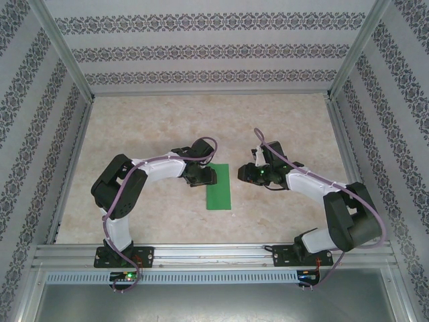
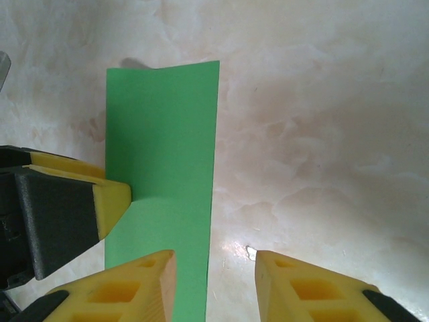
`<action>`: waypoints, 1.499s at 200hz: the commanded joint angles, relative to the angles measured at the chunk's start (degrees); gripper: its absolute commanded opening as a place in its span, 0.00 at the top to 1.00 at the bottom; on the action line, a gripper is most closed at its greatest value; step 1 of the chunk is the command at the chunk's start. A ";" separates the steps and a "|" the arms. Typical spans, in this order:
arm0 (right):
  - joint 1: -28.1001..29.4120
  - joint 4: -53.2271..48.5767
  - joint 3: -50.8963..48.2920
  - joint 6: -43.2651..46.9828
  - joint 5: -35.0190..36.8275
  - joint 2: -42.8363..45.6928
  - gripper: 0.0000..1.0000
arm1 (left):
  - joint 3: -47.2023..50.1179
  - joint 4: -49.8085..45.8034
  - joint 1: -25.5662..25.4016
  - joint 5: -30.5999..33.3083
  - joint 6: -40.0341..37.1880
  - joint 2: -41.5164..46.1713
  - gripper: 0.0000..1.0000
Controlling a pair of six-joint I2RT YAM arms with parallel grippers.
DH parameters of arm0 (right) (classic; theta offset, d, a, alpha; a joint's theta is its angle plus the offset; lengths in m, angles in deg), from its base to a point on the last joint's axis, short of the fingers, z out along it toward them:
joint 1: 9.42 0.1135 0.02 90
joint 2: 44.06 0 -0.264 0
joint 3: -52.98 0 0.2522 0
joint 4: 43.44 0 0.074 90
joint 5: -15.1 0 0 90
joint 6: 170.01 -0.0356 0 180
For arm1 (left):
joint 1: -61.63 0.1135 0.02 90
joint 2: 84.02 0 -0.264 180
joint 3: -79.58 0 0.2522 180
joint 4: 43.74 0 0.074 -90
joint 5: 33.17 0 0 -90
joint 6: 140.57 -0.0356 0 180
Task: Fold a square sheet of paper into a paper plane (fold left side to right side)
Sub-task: First fold in half a square sheet of paper at the center of the table, then hold the square sheet of paper at the center of the table.
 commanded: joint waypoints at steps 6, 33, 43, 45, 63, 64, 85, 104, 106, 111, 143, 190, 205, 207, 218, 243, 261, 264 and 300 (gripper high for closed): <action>1.38 2.20 -0.31 -0.67 -4.54 -2.16 0.70 | 2.56 9.01 -3.57 -3.32 -0.95 -9.02 0.51; 3.48 7.21 -0.23 -4.12 -9.69 -5.93 0.83 | 2.61 8.92 -3.58 -3.21 -0.85 -9.02 0.51; 4.33 9.46 -0.22 -5.50 -10.90 -7.51 0.89 | 2.60 8.92 -3.57 -3.21 -0.84 -8.98 0.51; 4.50 9.93 -0.22 -5.78 -11.12 -7.79 0.89 | 2.56 8.92 -3.57 -3.21 -0.87 -9.01 0.51; 5.90 13.03 0.07 -7.70 -11.78 -10.37 1.00 | 2.70 8.92 -3.58 -3.12 -0.83 -8.93 0.51; 5.95 13.13 0.10 -7.76 -11.77 -10.52 1.00 | 2.71 8.92 -3.58 -3.12 -0.79 -8.93 0.51; 7.36 14.01 1.21 -8.32 -11.61 -13.15 1.00 | 2.60 8.83 -3.57 -3.12 -0.82 -8.93 0.51; 8.14 13.91 1.71 -8.60 -10.72 -14.96 1.00 | 2.59 8.92 -3.57 -3.12 -0.80 -8.93 0.51; 8.18 13.92 1.71 -8.62 -10.53 -15.08 1.00 | 2.58 8.92 -3.59 -3.12 -0.83 -8.93 0.51; 8.27 13.80 1.63 -8.68 -10.08 -15.38 1.00 | 2.59 8.92 -3.57 -3.12 -0.78 -8.93 0.51; 8.38 10.43 1.62 -8.12 -7.25 -16.93 1.00 | 2.95 9.22 -3.57 -3.12 -0.74 -8.42 0.51; 8.34 7.14 0.93 -6.92 -4.96 -19.14 1.00 | 5.25 10.22 -3.19 -1.42 -0.69 -2.81 0.49; 8.36 6.27 0.83 -6.39 -4.15 -19.49 1.00 | 6.48 10.28 -2.71 -0.13 -1.27 1.16 0.47; 8.36 6.12 0.83 -6.35 -4.01 -19.53 1.00 | 6.56 10.25 -2.63 -0.07 -1.32 1.74 0.46; 8.36 5.39 0.91 -5.91 -3.39 -19.71 1.00 | 7.31 9.91 -2.11 0.98 -1.86 4.84 0.44; 8.39 3.85 1.27 -5.11 -2.10 -20.11 1.00 | 8.81 9.73 -1.38 2.83 -3.47 12.05 0.41; 8.32 3.20 1.36 -4.77 -1.50 -20.20 1.00 | 10.20 10.71 -1.20 2.41 -4.89 16.15 0.40; 8.28 3.14 1.35 -4.71 -1.35 -20.18 1.00 | 10.35 11.02 -1.20 2.13 -5.18 16.75 0.40; 8.19 2.24 1.32 -4.14 -0.37 -20.16 1.00 | 13.75 19.19 -1.20 -5.86 -6.21 19.01 0.51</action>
